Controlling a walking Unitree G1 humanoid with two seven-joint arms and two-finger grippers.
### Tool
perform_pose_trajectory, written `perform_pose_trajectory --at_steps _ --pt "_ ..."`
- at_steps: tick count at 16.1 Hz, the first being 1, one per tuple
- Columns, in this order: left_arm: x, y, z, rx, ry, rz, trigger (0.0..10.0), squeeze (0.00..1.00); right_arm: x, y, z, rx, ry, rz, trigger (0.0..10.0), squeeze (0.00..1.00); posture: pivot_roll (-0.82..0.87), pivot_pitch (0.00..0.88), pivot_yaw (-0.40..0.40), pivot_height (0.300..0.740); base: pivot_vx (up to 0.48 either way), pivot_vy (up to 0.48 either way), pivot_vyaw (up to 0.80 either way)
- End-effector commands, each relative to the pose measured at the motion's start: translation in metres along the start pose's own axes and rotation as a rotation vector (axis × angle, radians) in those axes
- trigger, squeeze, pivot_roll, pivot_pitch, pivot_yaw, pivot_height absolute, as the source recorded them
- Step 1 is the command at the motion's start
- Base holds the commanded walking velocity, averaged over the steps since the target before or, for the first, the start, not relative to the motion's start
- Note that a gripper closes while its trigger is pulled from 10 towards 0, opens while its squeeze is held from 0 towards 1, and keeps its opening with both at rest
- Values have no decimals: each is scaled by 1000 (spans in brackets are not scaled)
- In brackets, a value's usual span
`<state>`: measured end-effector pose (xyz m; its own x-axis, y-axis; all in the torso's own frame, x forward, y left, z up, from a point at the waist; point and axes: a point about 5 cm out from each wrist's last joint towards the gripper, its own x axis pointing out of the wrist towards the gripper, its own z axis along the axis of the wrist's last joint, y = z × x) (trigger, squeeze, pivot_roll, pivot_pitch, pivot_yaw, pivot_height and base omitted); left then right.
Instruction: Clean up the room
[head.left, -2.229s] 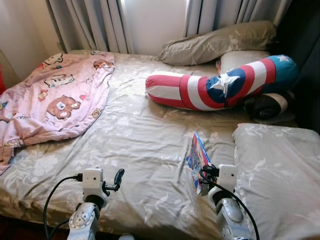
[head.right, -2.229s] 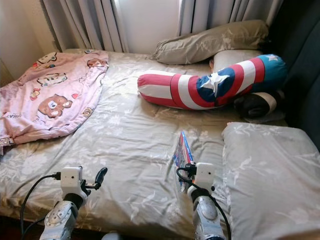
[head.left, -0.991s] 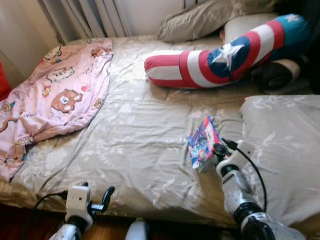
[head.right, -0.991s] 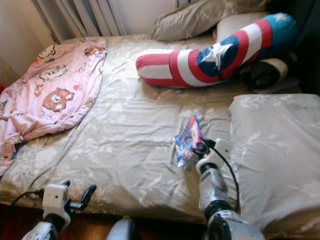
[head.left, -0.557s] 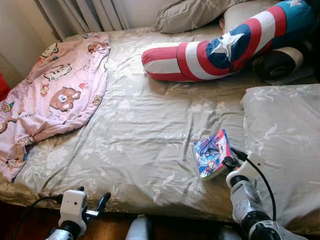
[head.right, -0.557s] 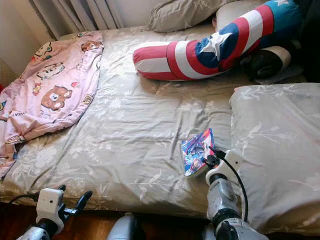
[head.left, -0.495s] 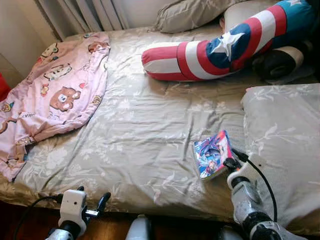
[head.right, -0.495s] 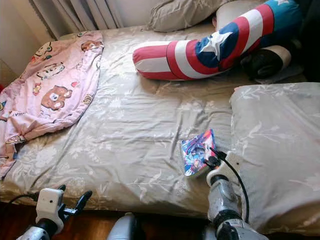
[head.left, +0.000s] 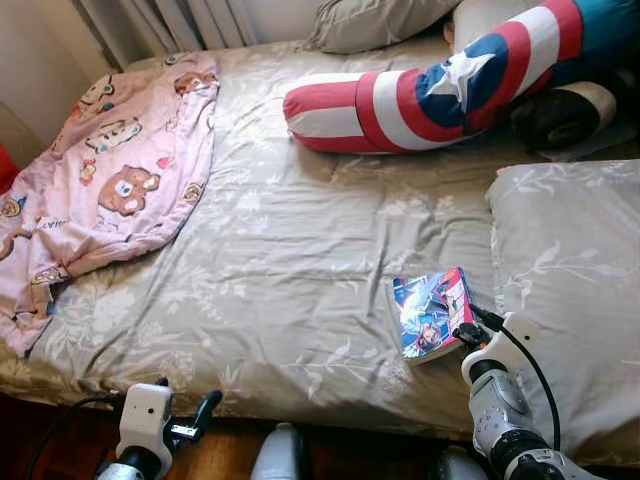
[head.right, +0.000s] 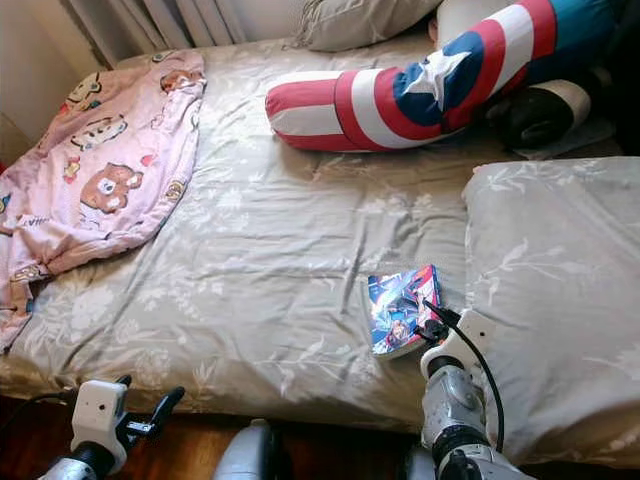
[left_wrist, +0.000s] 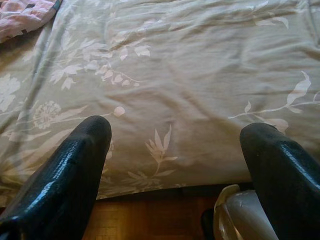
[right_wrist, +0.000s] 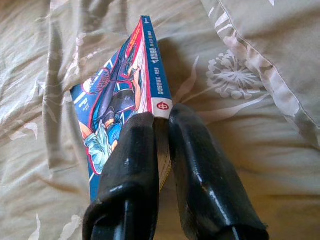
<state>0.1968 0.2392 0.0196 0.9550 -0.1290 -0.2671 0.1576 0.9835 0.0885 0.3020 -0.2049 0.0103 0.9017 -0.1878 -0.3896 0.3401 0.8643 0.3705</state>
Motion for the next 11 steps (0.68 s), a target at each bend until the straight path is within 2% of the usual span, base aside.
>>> perform_pose_trajectory --at_steps 1,5,10,11 --pt "-5 3 -4 4 28 1 10000 0 -4 0 -12 9 33 -12 10000 0 244 240 166 665 0 0 0" --pt "-10 8 -6 18 49 1 10000 0 -4 2 -13 8 38 -4 10000 0 246 242 166 665 0 0 0" --pt "-9 4 -6 19 49 -16 10000 0 -6 -1 -16 10 45 -16 10000 0 243 241 164 665 0 0 0" --pt "-9 3 -7 22 50 -29 10000 0 -6 -1 -17 11 47 -17 10000 86 241 241 165 665 0 0 0"
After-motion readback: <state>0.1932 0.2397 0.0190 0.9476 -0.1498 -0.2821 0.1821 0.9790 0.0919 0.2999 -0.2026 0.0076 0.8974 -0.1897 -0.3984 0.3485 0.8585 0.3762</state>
